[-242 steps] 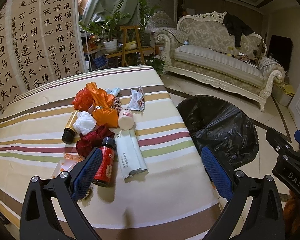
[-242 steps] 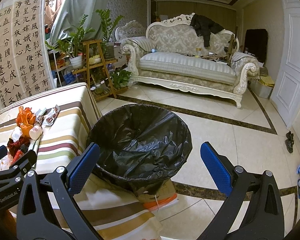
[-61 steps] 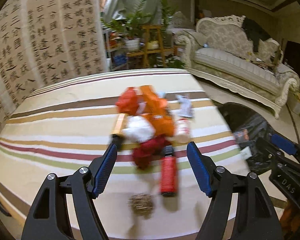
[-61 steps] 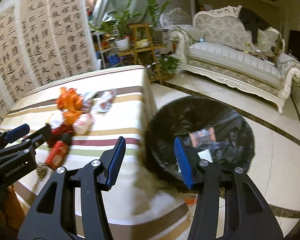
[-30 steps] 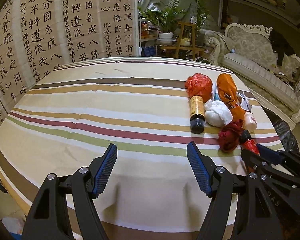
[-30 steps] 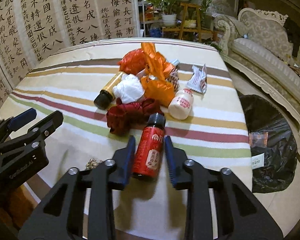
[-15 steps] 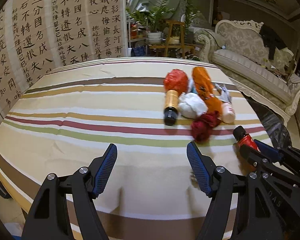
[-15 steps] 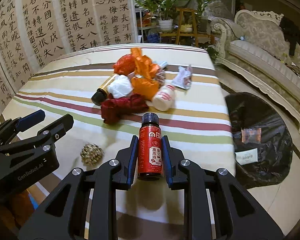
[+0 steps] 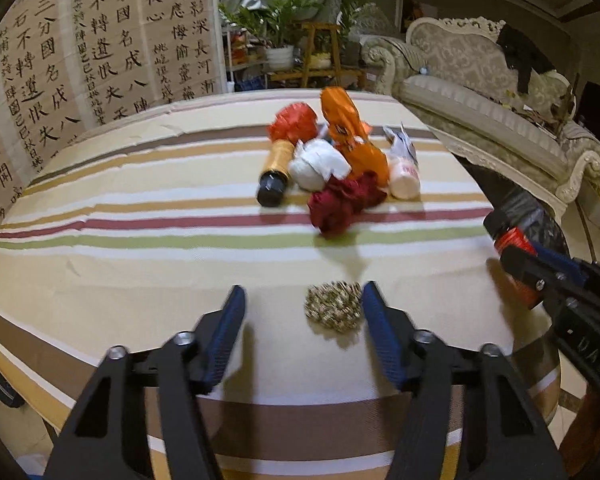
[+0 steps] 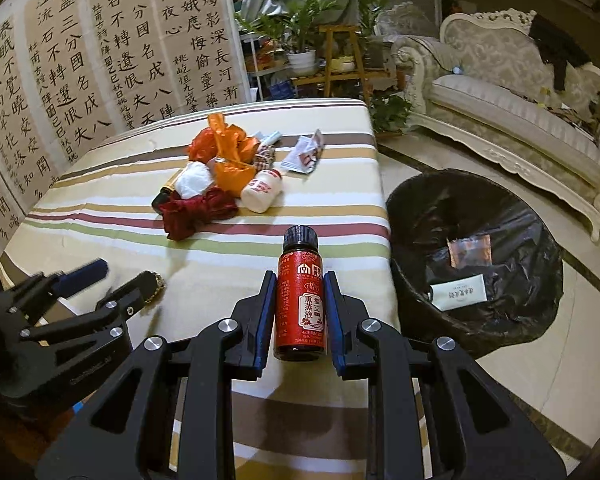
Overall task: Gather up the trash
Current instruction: 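Grasp the red bottle with the right gripper while the left gripper grasps the gold foil ball, then carry bottle and foil ball over the bin and release both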
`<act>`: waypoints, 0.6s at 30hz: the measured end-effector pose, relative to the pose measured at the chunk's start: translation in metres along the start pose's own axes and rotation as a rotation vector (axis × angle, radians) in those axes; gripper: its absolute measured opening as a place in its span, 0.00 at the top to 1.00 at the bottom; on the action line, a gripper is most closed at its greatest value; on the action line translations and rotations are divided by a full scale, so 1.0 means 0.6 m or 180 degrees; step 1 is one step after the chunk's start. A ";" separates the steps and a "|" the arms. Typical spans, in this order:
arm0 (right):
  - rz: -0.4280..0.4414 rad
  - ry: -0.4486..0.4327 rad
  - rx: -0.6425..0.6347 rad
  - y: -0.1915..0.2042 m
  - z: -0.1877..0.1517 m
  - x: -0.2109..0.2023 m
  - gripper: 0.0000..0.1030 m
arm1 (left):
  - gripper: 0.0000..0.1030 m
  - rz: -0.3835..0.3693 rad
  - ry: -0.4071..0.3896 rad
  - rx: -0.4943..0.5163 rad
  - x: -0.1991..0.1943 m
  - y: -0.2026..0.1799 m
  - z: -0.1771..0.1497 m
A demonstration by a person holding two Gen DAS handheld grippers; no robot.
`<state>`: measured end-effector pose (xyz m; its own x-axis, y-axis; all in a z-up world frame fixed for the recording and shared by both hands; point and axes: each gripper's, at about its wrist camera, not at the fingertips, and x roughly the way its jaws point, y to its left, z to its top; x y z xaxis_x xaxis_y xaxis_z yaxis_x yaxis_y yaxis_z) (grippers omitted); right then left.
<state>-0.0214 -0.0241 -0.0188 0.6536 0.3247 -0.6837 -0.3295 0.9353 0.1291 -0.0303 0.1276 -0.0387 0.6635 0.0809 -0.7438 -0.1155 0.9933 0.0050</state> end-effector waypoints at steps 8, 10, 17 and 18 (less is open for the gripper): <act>0.0027 -0.0013 0.0062 -0.013 -0.003 0.001 0.77 | 0.79 -0.0025 -0.0036 -0.0020 0.001 -0.001 -0.008; 0.0036 -0.0017 0.0071 -0.015 -0.003 0.001 0.77 | 0.80 -0.0027 -0.0059 -0.0019 -0.001 -0.005 -0.006; -0.0016 -0.0077 0.0108 -0.030 0.003 -0.003 0.77 | 0.80 -0.0143 -0.0237 0.0071 -0.020 -0.031 0.015; -0.0042 -0.0099 0.0111 -0.035 0.006 -0.005 0.77 | 0.80 -0.0172 -0.0267 0.0105 -0.022 -0.039 0.021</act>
<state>-0.0141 -0.0439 -0.0172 0.6789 0.3159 -0.6628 -0.2971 0.9437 0.1455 -0.0269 0.1044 -0.0207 0.7278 0.0323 -0.6851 -0.0542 0.9985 -0.0106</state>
